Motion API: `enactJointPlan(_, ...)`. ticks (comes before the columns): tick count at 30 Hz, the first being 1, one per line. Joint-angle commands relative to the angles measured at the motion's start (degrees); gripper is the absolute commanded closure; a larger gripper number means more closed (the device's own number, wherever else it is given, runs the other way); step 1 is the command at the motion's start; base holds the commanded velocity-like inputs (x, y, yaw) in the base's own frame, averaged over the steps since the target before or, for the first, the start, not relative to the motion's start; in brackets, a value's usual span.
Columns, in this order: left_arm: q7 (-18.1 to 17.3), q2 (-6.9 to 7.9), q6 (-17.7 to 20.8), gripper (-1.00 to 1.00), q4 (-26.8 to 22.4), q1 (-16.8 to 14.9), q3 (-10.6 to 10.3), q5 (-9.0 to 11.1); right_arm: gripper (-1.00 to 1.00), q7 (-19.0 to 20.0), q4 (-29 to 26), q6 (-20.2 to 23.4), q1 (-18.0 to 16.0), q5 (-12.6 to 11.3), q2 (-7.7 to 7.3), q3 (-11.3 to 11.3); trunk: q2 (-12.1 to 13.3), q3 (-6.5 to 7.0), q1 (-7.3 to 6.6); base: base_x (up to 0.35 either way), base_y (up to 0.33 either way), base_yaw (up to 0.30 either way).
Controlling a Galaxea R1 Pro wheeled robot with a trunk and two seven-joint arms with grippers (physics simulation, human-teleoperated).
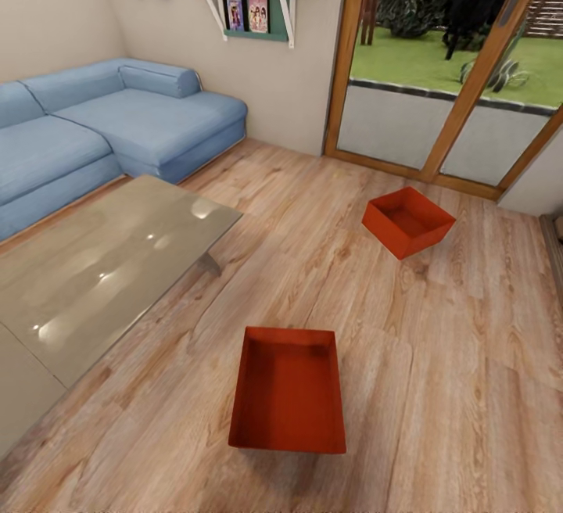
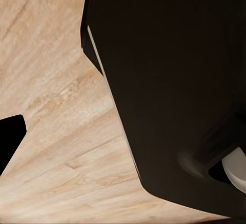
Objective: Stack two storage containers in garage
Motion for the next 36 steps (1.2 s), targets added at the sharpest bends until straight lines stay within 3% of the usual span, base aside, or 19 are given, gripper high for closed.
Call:
enactJointPlan(1, 0.0, 0.0, -0.1, -1.0, 0.0, 0.0, 0.1, 0.2, -1.0, -0.1, 0.1, -0.2, 0.0, -0.5, 0.07, 0.5, 0.0, -0.12, 0.0, 0.0, 0.0, -0.004)
enactJointPlan(36, 0.0, 0.01, -0.1, -1.0, 0.0, 0.0, 0.1, 0.2, -1.0, -0.8, 0.1, -1.0, 0.0, -0.7, 0.33, 0.1, 0.0, -0.29, 0.0, 0.0, 0.0, -0.03)
